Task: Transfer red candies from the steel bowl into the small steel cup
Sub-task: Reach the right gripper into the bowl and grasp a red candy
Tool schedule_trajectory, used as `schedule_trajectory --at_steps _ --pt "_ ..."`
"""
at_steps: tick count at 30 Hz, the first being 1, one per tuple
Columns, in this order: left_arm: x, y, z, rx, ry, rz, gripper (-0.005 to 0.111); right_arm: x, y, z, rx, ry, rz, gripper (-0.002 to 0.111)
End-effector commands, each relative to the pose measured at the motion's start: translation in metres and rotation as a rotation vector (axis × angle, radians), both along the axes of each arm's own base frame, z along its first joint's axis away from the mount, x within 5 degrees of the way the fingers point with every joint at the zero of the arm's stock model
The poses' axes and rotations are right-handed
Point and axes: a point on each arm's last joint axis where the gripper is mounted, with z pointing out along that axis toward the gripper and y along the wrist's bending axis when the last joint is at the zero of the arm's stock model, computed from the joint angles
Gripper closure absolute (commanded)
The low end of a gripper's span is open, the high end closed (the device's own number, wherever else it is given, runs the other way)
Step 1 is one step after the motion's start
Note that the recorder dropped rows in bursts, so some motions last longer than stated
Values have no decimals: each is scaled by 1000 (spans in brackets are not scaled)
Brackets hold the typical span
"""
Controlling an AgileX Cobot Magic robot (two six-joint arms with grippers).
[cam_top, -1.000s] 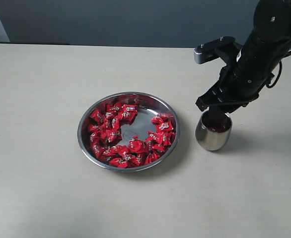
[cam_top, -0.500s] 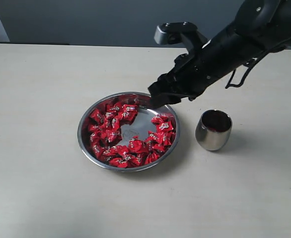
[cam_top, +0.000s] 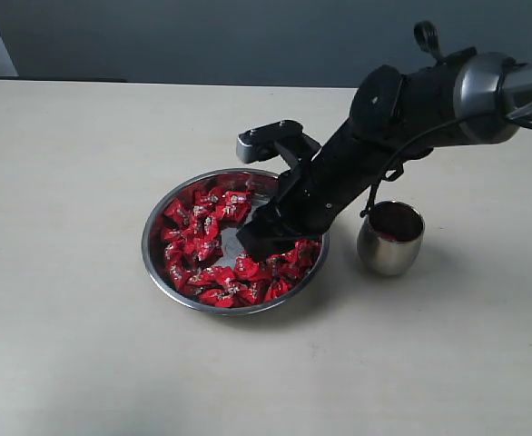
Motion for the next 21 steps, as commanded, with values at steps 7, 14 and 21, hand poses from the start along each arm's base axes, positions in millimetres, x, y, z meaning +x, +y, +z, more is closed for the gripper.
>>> schedule_trajectory --at_steps 7,14,21 --pt "0 0 0 1 -6 -6 106 0 4 -24 0 70 -8 63" --pt "0 0 0 1 -6 -6 106 0 4 -30 -1 83 -11 79" --pt "0 0 0 1 -6 -6 106 3 4 -7 32 1 -28 108"
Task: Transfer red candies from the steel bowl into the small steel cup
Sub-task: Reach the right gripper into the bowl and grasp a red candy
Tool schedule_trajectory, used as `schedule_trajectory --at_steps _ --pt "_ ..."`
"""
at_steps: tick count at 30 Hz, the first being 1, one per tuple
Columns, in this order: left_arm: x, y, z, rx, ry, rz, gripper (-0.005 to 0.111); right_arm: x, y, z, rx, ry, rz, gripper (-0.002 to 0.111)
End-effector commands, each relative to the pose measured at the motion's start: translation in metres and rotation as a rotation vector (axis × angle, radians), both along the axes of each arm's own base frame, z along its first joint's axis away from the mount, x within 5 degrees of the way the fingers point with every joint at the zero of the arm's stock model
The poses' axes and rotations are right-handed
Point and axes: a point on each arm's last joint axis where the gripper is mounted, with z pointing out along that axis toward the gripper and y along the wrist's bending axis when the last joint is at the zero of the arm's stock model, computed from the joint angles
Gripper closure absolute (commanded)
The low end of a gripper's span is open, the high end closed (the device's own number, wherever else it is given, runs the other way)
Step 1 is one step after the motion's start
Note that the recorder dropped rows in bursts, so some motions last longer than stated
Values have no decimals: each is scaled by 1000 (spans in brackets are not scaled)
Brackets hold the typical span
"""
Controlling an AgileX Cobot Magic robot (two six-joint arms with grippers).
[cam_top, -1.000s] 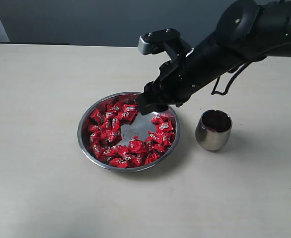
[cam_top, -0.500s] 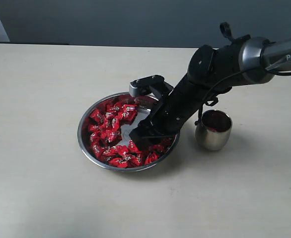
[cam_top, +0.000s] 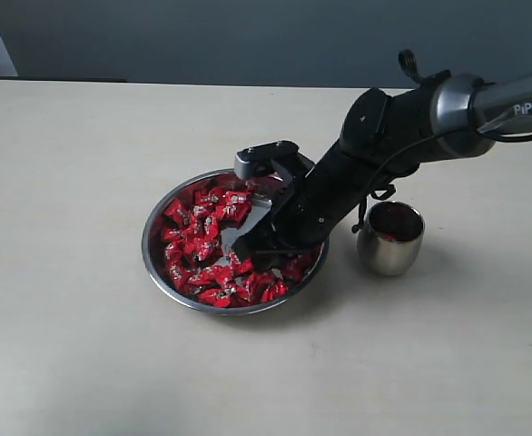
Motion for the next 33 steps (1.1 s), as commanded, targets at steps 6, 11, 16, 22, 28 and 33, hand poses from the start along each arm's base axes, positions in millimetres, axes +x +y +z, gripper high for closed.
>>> schedule_trajectory --at_steps 6,11,16,22,28,33 --pt "0 0 0 1 -6 -6 106 3 -1 42 54 -152 -19 108" --pt "0 0 0 1 -6 -6 106 3 -2 50 68 -180 -30 108" --pt "0 0 0 1 -6 -6 106 6 -1 42 53 -185 -19 108" --pt "0 0 0 1 -6 -6 106 9 -1 27 26 -199 8 85" --pt "0 0 0 1 -6 -6 106 18 -1 17 17 -243 -49 64" --pt "0 0 0 1 -6 -6 106 19 0 17 26 -248 -69 66"
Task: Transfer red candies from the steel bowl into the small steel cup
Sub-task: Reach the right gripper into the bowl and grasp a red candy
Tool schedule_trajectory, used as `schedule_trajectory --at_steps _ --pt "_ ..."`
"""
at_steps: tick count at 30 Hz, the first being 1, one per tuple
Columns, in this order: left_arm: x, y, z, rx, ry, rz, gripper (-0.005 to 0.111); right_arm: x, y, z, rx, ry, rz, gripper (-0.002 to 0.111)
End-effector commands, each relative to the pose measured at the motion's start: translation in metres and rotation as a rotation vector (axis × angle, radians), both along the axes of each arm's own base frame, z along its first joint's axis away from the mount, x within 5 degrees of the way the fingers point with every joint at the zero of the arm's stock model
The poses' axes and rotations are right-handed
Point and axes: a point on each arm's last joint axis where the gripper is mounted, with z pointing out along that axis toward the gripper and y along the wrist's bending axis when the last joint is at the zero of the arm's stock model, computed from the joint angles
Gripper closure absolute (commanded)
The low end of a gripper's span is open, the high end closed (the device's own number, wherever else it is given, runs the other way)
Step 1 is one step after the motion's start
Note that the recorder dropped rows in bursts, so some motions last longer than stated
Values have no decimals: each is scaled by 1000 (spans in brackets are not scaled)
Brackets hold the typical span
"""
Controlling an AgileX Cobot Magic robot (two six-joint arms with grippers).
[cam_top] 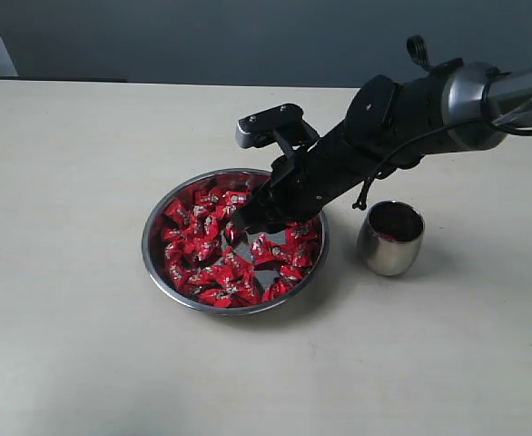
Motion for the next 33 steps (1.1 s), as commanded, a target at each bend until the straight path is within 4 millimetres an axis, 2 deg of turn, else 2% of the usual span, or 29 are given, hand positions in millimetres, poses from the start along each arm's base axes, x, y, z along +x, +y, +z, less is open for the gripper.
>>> schedule_trajectory --at_steps 1,8,14,24,26,31,33 --pt "0 0 0 1 -6 -6 106 2 -1 1 8 -13 -12 66" --pt "0 0 0 1 -6 -6 106 2 -1 -2 -10 -15 7 66" --pt "0 0 0 1 -6 -6 106 -2 -1 -20 -34 59 30 66" --pt "0 0 0 1 -6 -6 106 -1 -1 -34 -52 76 22 67" --pt "0 0 0 1 -6 -6 106 0 -1 -34 -52 74 21 71" --pt "0 0 0 1 -6 -6 106 2 -1 -29 -38 51 -1 105" --pt "0 0 0 1 -6 -6 106 2 0 -24 -20 44 -16 109"
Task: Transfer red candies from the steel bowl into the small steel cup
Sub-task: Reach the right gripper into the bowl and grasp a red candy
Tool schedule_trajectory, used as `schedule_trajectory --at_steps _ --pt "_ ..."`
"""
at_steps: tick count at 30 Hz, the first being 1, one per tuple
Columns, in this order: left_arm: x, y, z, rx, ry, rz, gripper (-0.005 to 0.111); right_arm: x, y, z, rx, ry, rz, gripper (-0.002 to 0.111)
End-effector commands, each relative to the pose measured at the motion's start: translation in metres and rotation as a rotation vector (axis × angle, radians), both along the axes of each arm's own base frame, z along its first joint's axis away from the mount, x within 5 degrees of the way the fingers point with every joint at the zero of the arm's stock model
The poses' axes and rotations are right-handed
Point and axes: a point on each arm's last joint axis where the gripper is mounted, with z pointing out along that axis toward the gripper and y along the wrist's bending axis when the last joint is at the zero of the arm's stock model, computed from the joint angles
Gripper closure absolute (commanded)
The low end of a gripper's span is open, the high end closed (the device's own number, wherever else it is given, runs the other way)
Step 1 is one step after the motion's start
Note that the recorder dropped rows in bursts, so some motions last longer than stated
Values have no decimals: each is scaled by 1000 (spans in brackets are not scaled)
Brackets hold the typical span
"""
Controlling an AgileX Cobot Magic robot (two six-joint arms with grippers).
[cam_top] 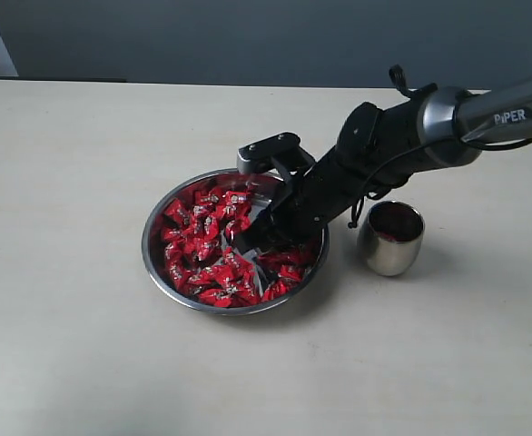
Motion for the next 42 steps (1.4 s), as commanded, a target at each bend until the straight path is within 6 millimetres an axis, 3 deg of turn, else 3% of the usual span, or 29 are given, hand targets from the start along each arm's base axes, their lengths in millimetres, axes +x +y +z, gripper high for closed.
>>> schedule_trajectory --at_steps 1,9,14,17,21,23,42 --pt "0 0 0 1 -6 -6 106 2 0 13 32 -33 -28 109" --pt "0 0 0 1 -6 -6 106 2 0 39 69 -91 -30 109" --pt "0 0 0 1 -6 -6 106 2 -1 34 54 -85 -20 109" --pt "0 0 0 1 -6 -6 106 1 0 27 37 -76 10 99" --pt "0 0 0 1 -6 -6 106 1 0 21 29 -62 18 74" --pt "0 0 0 1 -6 -6 106 2 0 20 27 -66 14 69" --pt "0 0 0 1 -6 -6 106 4 5 20 18 -139 16 69"
